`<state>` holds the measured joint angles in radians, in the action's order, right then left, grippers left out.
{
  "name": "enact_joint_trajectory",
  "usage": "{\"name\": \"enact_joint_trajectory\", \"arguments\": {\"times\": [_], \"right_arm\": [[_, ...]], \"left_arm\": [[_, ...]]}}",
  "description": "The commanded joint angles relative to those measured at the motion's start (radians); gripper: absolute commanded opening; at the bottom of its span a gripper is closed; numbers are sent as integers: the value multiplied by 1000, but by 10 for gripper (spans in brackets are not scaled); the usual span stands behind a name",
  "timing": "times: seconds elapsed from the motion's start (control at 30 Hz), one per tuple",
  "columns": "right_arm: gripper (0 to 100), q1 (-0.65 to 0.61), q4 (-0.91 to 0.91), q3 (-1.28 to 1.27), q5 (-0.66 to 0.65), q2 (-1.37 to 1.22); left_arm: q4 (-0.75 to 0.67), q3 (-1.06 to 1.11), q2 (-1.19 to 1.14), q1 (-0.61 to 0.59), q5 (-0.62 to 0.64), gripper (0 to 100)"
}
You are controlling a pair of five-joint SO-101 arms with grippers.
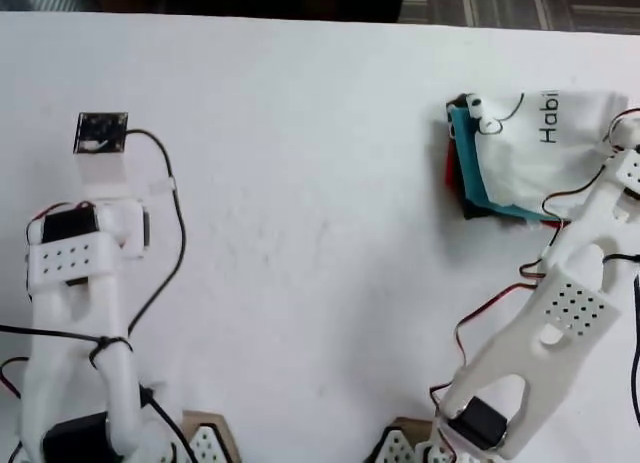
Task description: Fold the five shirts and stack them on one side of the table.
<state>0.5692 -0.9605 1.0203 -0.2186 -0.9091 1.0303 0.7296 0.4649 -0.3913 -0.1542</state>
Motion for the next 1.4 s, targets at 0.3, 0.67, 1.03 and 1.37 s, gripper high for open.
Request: {"name": "enact_joint_trajectory", "arguments": {"times": [0.3, 0.67, 1.03, 1.37], "right_arm": [[21, -205, -458, 181, -2, 234], [21, -291, -673, 193, -34, -36], [21, -318, -737, 387, -115, -12], [21, -142, -435, 597, -86, -114]], "left_arm": [[-17, -5, 29, -5, -12, 27], [-17, -8, 29, -6, -12, 27], [-46, -5, 29, -2, -12, 27], [-44, -4, 29, -5, -12, 27]]}}
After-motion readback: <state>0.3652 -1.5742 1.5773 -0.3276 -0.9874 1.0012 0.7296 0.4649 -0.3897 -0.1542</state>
